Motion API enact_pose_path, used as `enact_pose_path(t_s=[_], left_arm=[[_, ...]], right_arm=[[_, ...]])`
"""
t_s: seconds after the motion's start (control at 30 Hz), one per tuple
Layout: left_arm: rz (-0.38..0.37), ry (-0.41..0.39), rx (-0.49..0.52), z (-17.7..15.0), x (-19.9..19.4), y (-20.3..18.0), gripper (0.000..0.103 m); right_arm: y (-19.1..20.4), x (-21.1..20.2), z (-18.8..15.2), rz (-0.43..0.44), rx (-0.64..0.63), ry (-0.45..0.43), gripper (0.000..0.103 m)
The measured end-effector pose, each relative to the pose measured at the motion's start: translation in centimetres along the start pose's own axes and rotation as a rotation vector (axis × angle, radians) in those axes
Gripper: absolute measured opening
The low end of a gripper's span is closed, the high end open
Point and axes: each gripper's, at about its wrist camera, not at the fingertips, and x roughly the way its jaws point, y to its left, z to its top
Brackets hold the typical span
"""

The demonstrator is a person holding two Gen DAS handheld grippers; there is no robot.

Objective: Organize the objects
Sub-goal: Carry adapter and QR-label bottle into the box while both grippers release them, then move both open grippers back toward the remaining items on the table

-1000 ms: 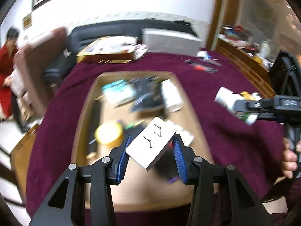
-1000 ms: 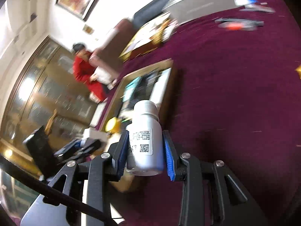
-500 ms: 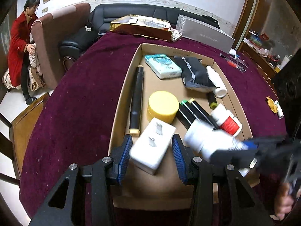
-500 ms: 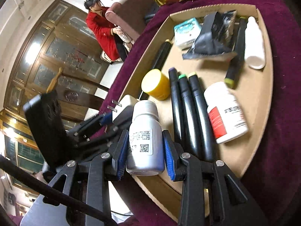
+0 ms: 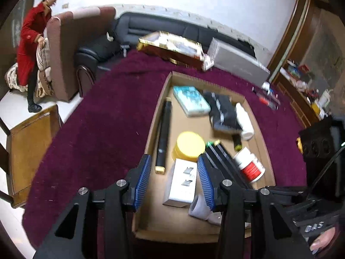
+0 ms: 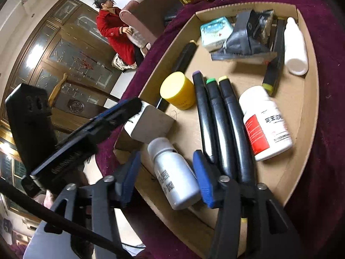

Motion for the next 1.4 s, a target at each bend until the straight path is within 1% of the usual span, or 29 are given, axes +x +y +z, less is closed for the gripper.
enact_pose_path(t_s=[0.03,0.07,0.1,0.13,0.2,0.23,0.27,0.33,0.37,0.43,0.57,0.67,0.77,0.87,0.97,1.03,1.13,1.17,1.2,1.23,1.27,1.3,1.33,1.37,1.4], left_arm=[[0.003,-0.023,-0.005,0.2,-0.8,0.0,0.045],[0.004,-0.045,-0.012,0.3,-1.5,0.0,0.052],[0.002,-0.068,-0.022,0.5,-2.4,0.0,0.055],[-0.005,-0.087,-0.033,0.6,-3.0,0.0,0.056],[-0.047,-0.115,-0.042,0.7,-4.3,-0.6,0.057],[-0.073,-0.119,-0.038,0.8,-4.6,-1.1,0.059],[-0.098,-0.121,-0.030,0.9,-4.9,-1.7,0.061],[-0.159,-0.114,0.003,1.0,-5.3,-3.5,0.063],[-0.192,-0.099,0.029,1.0,-5.2,-4.8,0.063],[-0.235,-0.072,0.076,0.9,-4.9,-7.0,0.063],[-0.306,-0.002,0.168,0.0,-3.8,-11.5,0.063],[-0.334,0.037,0.224,-1.3,-3.5,-14.3,0.063],[-0.355,0.080,0.257,-2.4,-2.5,-16.5,0.063],[-0.358,0.121,0.278,-3.4,-1.5,-18.0,0.063],[-0.363,0.149,0.295,-4.1,-1.0,-19.4,0.063],[-0.362,0.156,0.308,-4.4,-0.9,-20.0,0.063],[-0.360,0.158,0.316,-4.5,-0.9,-20.2,0.063],[-0.357,0.158,0.317,-4.5,-0.9,-20.2,0.063],[-0.352,0.158,0.316,-4.5,-0.9,-20.2,0.063],[-0.351,0.160,0.313,-4.5,-0.8,-20.0,0.063],[-0.350,0.166,0.307,-4.5,-0.7,-19.9,0.063],[-0.350,0.171,0.302,-4.5,-0.4,-19.8,0.063],[-0.350,0.177,0.295,-4.5,-0.2,-19.7,0.063],[-0.348,0.183,0.287,-4.5,0.1,-19.7,0.063],[-0.347,0.191,0.280,-4.5,0.4,-19.7,0.063]], right_arm=[[0.0,-0.4,0.0,-0.001,-0.003,-0.013,0.056],[0.1,-0.8,-0.1,0.001,-0.003,-0.023,0.059],[0.0,-1.2,-0.2,0.006,-0.003,-0.034,0.059],[-0.1,-1.8,-0.3,0.010,-0.002,-0.048,0.060],[-0.3,-3.1,-0.6,0.001,-0.002,-0.080,0.064],[-0.6,-3.9,-0.8,-0.012,-0.004,-0.099,0.068],[-0.9,-4.9,-1.0,-0.024,-0.005,-0.121,0.069],[-1.7,-6.5,-1.4,-0.050,0.008,-0.159,0.069],[-2.7,-8.0,-1.7,-0.069,0.026,-0.185,0.069],[-4.2,-9.9,-1.8,-0.104,0.056,-0.225,0.069],[-8.7,-15.6,-3.0,-0.241,0.137,-0.305,0.069],[-13.0,-20.8,-3.2,-0.371,0.208,-0.374,0.069],[-16.6,-25.2,-2.9,-0.487,0.269,-0.420,0.070],[-19.5,-27.4,-2.3,-0.550,0.320,-0.433,0.070],[-22.7,-28.3,-1.0,-0.580,0.354,-0.405,0.070],[-24.0,-28.2,-0.2,-0.598,0.363,-0.381,0.070],[-26.5,-27.7,0.9,-0.675,0.387,-0.340,0.070],[-27.3,-27.2,1.3,-0.722,0.394,-0.319,0.070],[-27.5,-26.9,1.4,-0.733,0.398,-0.306,0.070],[-27.9,-26.0,1.3,-0.700,0.406,-0.276,0.073],[-27.3,-25.6,1.1,-0.705,0.383,-0.275,0.074],[-26.8,-25.2,0.8,-0.663,0.362,-0.256,0.074],[-25.8,-24.5,0.5,-0.588,0.340,-0.237,0.074],[-24.6,-23.7,0.3,-0.481,0.318,-0.209,0.074],[-24.0,-23.1,0.1,-0.403,0.304,-0.187,0.074]])
